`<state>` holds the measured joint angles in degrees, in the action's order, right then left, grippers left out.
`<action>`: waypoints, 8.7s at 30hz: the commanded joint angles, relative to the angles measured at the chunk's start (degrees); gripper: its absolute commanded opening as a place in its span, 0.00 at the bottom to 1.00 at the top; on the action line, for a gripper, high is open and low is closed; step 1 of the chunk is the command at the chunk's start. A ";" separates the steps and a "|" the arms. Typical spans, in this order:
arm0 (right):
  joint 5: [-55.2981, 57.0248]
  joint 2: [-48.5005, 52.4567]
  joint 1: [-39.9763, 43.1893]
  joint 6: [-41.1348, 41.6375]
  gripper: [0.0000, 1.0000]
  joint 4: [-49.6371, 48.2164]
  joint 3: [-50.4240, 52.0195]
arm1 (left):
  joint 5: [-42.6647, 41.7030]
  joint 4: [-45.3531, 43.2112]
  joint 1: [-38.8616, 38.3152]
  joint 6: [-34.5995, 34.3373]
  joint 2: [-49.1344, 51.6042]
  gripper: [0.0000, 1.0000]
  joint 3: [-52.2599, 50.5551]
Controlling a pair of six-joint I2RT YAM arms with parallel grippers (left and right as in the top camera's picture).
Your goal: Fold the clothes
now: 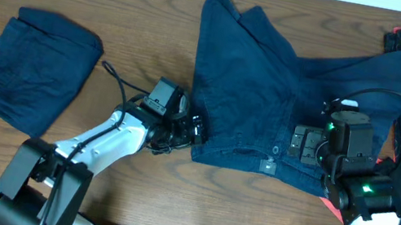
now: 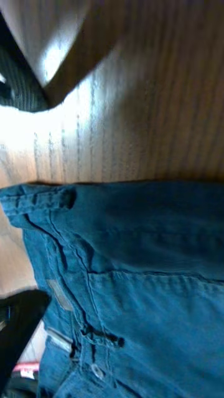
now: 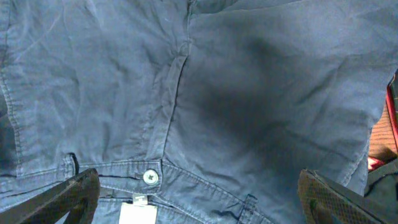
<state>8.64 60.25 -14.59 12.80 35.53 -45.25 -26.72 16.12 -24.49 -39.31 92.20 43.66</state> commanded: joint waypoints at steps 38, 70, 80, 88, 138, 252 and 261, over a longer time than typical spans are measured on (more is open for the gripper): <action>0.35 -0.24 0.33 0.04 0.99 3.50 -0.07 | 6.38 34.32 30.91 19.37 -3.32 0.98 34.69; 0.59 -0.24 0.35 1.97 0.99 4.11 -0.07 | -7.13 28.37 1.14 -2.23 -4.15 0.97 -0.50; 0.61 -0.24 0.35 1.95 0.99 4.13 -0.07 | 2.16 23.56 -4.63 -15.10 -4.24 0.97 -1.11; 0.61 -0.24 0.39 1.95 0.99 4.15 -0.07 | 4.39 23.65 -4.63 -15.50 -4.24 0.77 -1.11; -28.50 20.00 8.92 34.56 0.99 2.75 12.07 | 18.69 37.66 5.09 -10.21 -30.49 0.06 -1.11; -39.87 8.63 23.67 -10.34 0.31 28.94 -18.03 | 19.26 61.37 5.07 11.58 -31.80 0.06 25.42; -37.05 26.56 2.86 -9.97 0.34 -2.10 -13.35 | 19.30 61.35 5.07 11.19 -30.49 0.06 25.42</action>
<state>-30.06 81.82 -6.98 3.46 37.52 -58.87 -8.56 77.49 -19.64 -28.23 61.82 68.03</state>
